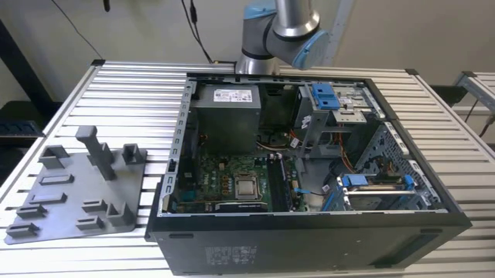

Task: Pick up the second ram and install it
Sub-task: 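Pick up the second ram and move it above second insertion slot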

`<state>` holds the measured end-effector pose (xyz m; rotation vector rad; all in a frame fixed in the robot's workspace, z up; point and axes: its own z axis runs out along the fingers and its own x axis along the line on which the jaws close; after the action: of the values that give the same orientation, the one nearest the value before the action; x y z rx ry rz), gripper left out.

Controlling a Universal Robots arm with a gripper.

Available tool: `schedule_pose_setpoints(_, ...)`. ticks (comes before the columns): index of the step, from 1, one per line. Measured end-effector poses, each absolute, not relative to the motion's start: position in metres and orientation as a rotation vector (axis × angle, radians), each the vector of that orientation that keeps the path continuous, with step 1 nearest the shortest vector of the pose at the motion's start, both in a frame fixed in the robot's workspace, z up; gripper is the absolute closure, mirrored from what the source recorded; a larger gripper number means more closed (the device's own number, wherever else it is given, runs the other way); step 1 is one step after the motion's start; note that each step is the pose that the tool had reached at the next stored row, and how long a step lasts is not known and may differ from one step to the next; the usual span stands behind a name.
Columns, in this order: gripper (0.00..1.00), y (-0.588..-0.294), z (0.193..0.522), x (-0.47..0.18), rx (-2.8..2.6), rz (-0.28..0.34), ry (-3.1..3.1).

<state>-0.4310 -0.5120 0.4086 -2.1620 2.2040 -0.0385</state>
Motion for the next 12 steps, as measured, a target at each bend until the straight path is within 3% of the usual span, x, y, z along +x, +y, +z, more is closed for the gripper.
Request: schedule_pose_setpoints(12, 0.86, -0.512, 0.416, -0.418, -2.162, -0.036, 2.206)
